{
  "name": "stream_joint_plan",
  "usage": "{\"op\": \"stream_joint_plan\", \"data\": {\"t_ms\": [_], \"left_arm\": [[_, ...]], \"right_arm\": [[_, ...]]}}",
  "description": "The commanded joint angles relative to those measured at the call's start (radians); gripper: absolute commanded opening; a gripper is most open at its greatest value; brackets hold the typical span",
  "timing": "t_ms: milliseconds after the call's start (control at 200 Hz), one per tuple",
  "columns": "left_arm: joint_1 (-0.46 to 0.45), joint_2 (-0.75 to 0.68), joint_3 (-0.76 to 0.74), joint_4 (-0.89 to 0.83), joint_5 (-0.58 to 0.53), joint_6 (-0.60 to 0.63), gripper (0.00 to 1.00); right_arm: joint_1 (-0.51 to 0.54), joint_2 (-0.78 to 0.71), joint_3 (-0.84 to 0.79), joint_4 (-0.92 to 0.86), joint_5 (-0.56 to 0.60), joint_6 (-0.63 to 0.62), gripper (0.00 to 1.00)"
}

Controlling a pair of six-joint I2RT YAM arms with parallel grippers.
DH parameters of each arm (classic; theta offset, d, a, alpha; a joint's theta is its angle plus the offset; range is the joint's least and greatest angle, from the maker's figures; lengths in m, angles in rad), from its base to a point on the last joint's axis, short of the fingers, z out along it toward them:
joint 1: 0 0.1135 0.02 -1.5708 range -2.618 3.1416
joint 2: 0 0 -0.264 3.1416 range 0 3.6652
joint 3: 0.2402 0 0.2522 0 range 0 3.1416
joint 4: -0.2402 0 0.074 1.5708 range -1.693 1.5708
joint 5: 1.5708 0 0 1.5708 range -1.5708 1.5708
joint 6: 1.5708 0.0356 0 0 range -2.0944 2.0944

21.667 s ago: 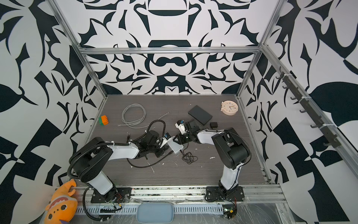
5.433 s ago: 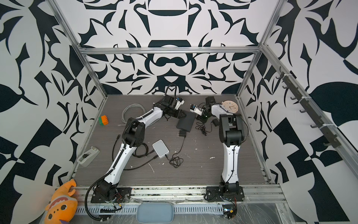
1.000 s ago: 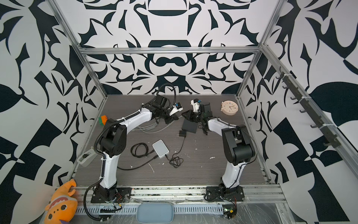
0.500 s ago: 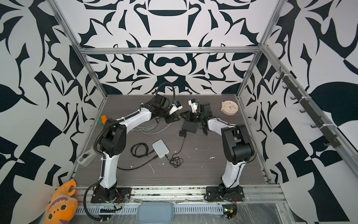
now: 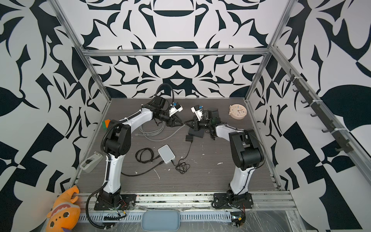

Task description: Insert the plug into the switch port

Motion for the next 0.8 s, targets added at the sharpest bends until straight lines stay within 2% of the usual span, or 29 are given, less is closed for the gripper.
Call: {"op": "stream_joint_plan", "data": {"t_ms": [0, 300, 530, 795], "left_arm": [[-0.003, 0.032, 0.040, -0.101, 0.099, 0.051, 0.45], [0.021, 0.032, 0.065, -0.134, 0.194, 0.064, 0.46], [0.017, 0.065, 0.098, -0.233, 0.174, 0.125, 0.47], [0.013, 0.066, 0.083, -0.218, 0.172, 0.118, 0.45]], "right_arm": [[-0.004, -0.017, 0.017, 0.042, -0.063, -0.084, 0.01], [-0.007, -0.019, 0.048, -0.070, -0.102, -0.217, 0.00], [-0.008, -0.011, 0.063, -0.055, -0.107, -0.211, 0.00], [-0.008, -0.005, 0.075, -0.024, -0.137, -0.196, 0.00]]}}
